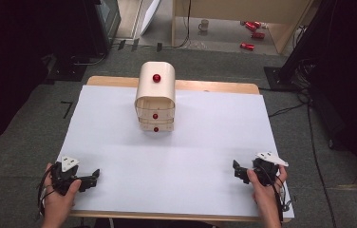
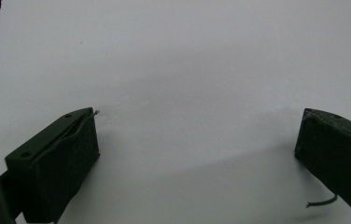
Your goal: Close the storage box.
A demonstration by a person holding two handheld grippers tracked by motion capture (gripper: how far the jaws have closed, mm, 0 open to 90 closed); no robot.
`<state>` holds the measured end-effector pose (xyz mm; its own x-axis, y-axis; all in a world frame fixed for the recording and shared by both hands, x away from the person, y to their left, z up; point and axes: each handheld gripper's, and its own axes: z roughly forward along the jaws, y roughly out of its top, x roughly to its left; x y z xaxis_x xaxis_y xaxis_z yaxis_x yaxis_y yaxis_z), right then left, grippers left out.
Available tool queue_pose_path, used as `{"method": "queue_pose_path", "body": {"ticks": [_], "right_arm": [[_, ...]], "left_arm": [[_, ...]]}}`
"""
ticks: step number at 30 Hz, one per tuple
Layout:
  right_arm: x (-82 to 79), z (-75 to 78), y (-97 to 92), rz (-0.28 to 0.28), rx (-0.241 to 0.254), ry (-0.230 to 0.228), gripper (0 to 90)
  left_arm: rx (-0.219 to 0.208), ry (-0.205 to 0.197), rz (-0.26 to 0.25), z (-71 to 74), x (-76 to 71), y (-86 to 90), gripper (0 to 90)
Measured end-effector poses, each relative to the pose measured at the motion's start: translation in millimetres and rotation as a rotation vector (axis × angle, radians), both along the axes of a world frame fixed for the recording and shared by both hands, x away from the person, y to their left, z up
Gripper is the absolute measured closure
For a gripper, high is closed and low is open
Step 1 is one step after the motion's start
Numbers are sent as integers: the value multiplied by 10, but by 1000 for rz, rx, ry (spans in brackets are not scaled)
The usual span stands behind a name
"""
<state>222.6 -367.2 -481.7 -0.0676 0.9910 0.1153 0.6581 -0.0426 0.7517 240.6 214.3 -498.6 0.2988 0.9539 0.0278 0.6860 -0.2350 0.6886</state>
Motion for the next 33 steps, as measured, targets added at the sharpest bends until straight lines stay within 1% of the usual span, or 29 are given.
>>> {"method": "queue_pose_path", "body": {"ticks": [1,4,5,6,7,8,9,11,12,14,15,16,17,19,24,25,27,29,33], "right_arm": [[-37,-15,-57,-11,1,2,0],[-70,-29,-108,-21,2,4,0],[-112,-48,-176,-34,-7,9,0],[-112,-48,-176,-34,-7,9,0],[-148,-73,-233,-50,-33,16,0],[-148,-73,-233,-50,-33,16,0],[-175,-104,-283,-64,-31,19,0],[-200,-152,-322,-75,-37,28,0],[-209,-174,-335,-74,-41,34,0],[-220,-180,-337,-69,-35,36,0],[-231,-173,-326,-53,-53,42,0],[-231,-173,-326,-53,-53,42,0],[-234,-188,-317,-37,-84,62,0],[-244,-206,-328,-26,-82,69,0],[-268,-221,-359,-2,-71,52,0],[-268,-222,-355,-3,-74,52,0],[-266,-228,-318,-6,-111,58,0],[-267,-230,-325,-6,-102,55,0],[-267,-231,-325,-6,-102,55,0]], "left_arm": [[0,0,0,0,0,0,0],[0,0,0,0,0,0,0],[0,0,0,0,0,0,0],[0,0,0,0,0,0,0],[0,0,0,0,1,0,0],[0,0,0,0,1,0,0],[-1,0,0,0,1,0,0],[-1,0,0,0,1,0,0],[0,0,0,0,1,0,0],[0,0,0,0,1,0,0],[0,0,0,0,1,0,0],[0,0,0,0,1,0,0],[1,0,-1,0,0,1,0],[1,0,-1,0,1,1,0],[1,0,-1,1,1,1,0],[1,0,-1,0,1,1,0],[1,0,-1,1,1,2,0],[1,0,-1,0,1,1,0],[1,1,-1,1,1,1,0]]}}
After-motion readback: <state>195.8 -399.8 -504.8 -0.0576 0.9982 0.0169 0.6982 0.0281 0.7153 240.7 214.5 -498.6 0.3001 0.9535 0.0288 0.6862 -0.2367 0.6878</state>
